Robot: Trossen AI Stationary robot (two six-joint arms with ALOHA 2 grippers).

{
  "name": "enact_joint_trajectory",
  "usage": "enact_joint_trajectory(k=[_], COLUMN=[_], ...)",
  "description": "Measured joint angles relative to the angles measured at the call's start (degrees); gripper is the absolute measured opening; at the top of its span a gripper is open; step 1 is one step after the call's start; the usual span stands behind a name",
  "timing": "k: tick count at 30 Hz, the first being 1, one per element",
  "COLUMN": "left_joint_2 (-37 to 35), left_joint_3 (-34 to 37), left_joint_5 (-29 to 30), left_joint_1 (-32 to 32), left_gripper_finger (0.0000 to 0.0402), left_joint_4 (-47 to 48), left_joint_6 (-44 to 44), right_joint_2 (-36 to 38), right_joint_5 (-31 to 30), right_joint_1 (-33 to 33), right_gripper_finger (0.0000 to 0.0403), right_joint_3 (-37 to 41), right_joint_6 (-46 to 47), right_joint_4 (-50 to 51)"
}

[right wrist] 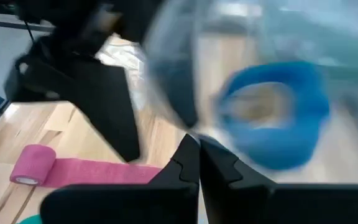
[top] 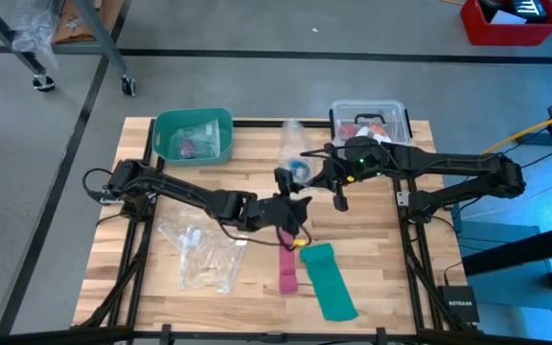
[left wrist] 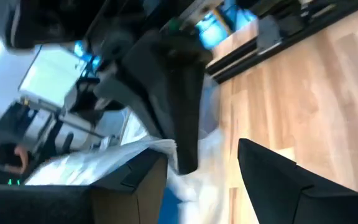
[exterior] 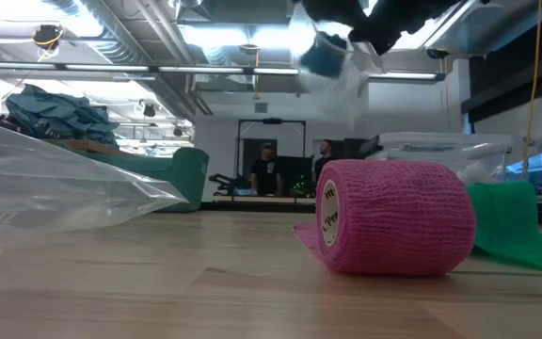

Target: Roll bandage

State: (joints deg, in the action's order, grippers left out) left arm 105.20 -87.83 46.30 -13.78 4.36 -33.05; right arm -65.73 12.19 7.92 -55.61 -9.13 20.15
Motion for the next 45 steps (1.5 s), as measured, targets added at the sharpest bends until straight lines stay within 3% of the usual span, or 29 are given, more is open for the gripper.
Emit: enact_joint_trajectory(k=[15,23,29,35,40,45], left_joint_2=[-8.66,-9.28,-9.28,-9.28,-8.77,-8.45], left_joint_3=[-0.02,-0.02,-0.02,-0.02,0.29,0.42], left_joint_5=[0.41,0.43,-1.42,-1.77,-8.50,-7.64], left_joint_1=[-3.50,-4.42,-2.58,-0.47,2.14,3.82], left_gripper_finger=[0.0184,0.0184,0.0184,0.0184,0.0184,0.0184], left_joint_4=[2.51,7.15,16.96,16.91,17.44,16.38], left_joint_6=[3.88,-1.46,1.99,3.75,4.04,2.62], right_joint_2=[-0.02,-0.02,-0.02,-0.02,-0.02,-0.02], right_joint_5=[0.17,1.96,1.96,-0.10,-0.05,-0.02], right_joint_1=[0.02,0.02,-0.02,-0.02,-0.07,-0.07], right_gripper_finger=[0.0001,0.0001,0.0001,0.0001,0.0001,0.0001], right_joint_3=[0.04,0.04,0.04,0.04,0.04,0.04], right_joint_6=[0.21,1.27,1.33,1.34,1.33,1.33], right_joint_4=[-0.23,0.02,2.80,7.09,7.06,7.14])
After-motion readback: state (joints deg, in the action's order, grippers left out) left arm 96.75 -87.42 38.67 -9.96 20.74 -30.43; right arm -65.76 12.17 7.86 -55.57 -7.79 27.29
